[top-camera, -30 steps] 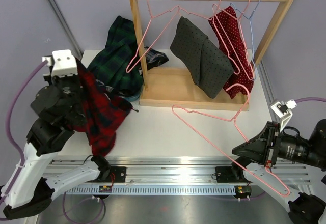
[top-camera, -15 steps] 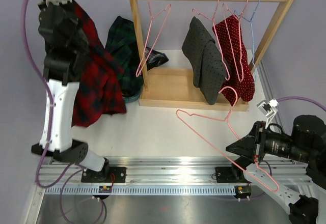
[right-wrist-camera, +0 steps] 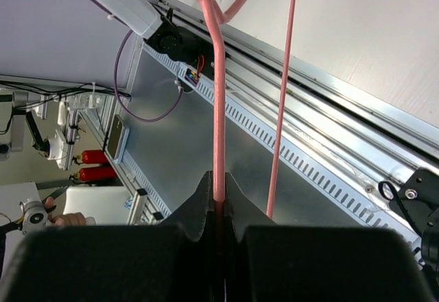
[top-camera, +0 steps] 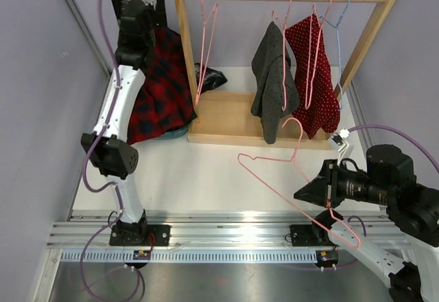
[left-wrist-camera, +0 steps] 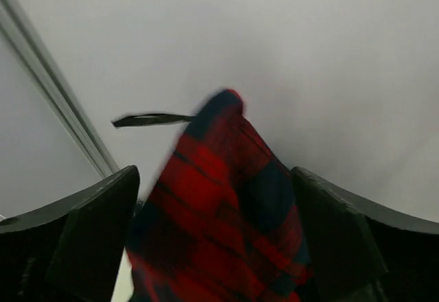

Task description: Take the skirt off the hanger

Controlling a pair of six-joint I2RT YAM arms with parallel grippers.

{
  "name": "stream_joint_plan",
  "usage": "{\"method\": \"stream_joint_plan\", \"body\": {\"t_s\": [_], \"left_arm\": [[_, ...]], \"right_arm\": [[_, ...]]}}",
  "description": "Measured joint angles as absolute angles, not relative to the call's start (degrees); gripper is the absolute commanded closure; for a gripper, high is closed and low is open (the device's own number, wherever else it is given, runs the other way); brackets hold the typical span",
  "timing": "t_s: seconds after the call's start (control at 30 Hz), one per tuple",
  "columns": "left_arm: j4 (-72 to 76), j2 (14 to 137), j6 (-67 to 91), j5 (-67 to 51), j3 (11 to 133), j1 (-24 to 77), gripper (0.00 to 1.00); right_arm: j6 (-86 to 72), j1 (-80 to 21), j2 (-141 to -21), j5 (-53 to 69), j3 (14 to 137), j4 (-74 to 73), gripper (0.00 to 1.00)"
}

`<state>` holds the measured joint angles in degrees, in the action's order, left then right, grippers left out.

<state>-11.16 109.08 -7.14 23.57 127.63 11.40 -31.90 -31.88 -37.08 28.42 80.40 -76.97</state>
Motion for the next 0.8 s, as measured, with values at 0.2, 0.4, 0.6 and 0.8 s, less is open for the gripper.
{"method": "stream_joint_plan", "body": {"t_s": [0.2, 0.4, 0.6, 0.8], "left_arm": [[-17.2, 111.1, -0.1, 24.5, 115.3, 10.9, 0.01], [-21.6, 90.5, 4.1, 22.4, 93.6, 10.9, 0.01], [-20.8, 62.2, 8.2, 17.6, 82.3, 11.3, 0.01], [-24.3, 43.9, 11.9, 13.8, 69.9, 13.6, 0.01]], "right_arm": [[-32.0, -31.9, -44.3, 31.7, 89.4, -72.0, 1.00], [-30.2, -31.9, -56.5, 32.9, 101.7, -67.2, 1.00], [-26.1, -31.9, -72.6, 18.3, 118.5, -67.0, 1.00], [-23.2, -31.8, -85.7, 4.8, 129.9, -68.1, 1.00]]}}
